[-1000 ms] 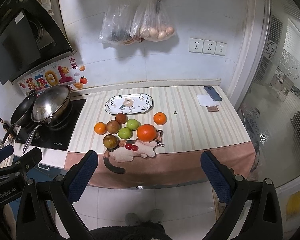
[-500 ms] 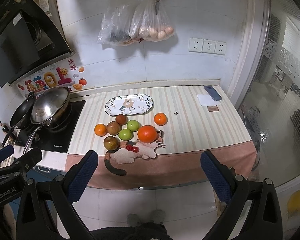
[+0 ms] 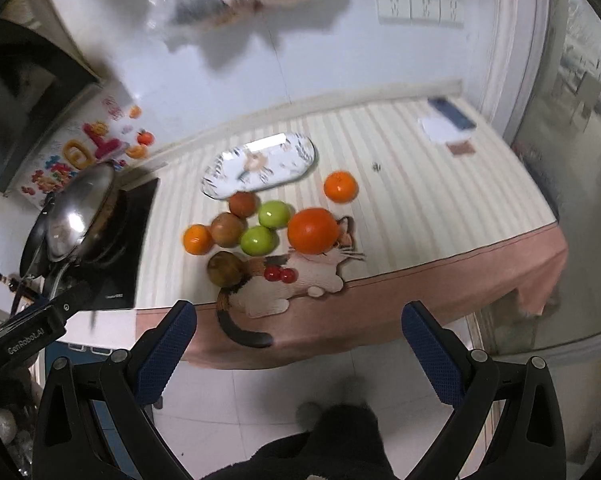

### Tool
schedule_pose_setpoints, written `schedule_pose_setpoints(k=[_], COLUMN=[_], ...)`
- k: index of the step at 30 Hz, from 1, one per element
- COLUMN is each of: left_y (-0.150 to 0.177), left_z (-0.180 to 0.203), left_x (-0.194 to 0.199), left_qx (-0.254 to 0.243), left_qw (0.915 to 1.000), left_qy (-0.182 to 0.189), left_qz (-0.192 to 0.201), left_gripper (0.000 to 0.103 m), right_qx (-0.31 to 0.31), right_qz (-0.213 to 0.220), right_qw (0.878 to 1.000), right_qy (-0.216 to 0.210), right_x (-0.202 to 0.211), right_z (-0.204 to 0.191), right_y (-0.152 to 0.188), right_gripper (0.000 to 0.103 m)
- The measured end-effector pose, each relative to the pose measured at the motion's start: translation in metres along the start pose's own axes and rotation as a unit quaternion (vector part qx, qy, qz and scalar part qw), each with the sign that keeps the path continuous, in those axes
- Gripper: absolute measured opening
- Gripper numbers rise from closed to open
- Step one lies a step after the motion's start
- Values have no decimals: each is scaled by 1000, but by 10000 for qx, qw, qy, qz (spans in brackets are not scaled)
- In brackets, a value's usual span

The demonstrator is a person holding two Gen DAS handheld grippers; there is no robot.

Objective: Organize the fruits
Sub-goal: 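Grasp a brown apple with the left tool while the right tool grasps a large orange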

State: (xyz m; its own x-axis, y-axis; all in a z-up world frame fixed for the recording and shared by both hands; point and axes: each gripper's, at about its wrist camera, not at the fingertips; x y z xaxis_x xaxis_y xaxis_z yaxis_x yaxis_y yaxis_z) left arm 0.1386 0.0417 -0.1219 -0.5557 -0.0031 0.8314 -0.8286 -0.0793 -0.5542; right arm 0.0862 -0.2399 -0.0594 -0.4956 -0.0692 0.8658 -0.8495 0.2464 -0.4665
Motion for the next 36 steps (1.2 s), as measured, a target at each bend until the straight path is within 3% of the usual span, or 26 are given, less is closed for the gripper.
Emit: schedule_pose_setpoints(k=[4, 10, 15, 19, 20, 22, 25, 32, 36], left_y=[-4, -7, -2, 8, 10, 13, 16, 20, 18], left_z=[6, 18, 31, 40, 41, 44, 46, 55, 62], left_x=[-67, -168, -228, -257, -261, -266, -270, -261, -254], left_qx=[241, 790, 1166, 1303, 1321, 1328, 1370, 1311, 1081], left_qw=[9970, 9819, 9679, 9581, 9566, 9552, 9554, 9621, 9668], left_qy=[98, 59, 26, -37, -70, -124, -235, -330, -391], left_qz=[-731, -1718, -2224, -2551, -2596, -2643, -2604, -2369, -2284], left_gripper=[103, 99, 99, 96, 93, 76, 66, 66, 65], right_qx=[-116, -46, 155, 263, 274, 289, 231, 116, -28], right_qz=[-509, -1394, -2008, -2416, -2485, -2645, -2860, -3111, -3141], right_qw=[9984, 9889, 9779, 9682, 9663, 9621, 9559, 9481, 9468], right_qy=[-199, -508, -565, -594, -609, -598, -626, -651, -697], right_x=[-69, -190, -270, -312, -321, -337, -352, -377, -380], right_z=[14, 24, 23, 22, 22, 22, 23, 17, 13], right_y=[-12, -35, -42, -39, -39, -39, -37, -25, -19], right_gripper=[103, 103, 103, 103, 103, 103, 103, 100, 88])
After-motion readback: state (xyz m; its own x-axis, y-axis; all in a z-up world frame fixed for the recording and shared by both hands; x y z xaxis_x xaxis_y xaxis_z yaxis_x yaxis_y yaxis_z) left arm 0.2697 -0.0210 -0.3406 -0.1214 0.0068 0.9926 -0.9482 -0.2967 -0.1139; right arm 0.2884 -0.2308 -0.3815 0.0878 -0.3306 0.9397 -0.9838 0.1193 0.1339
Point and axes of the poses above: each gripper's, at about its wrist camera, not at the fingertips, and x roughly against the way its jaws point, z to its right, y to its underside, and after that the axes turned 11 degrees about z, right-handed
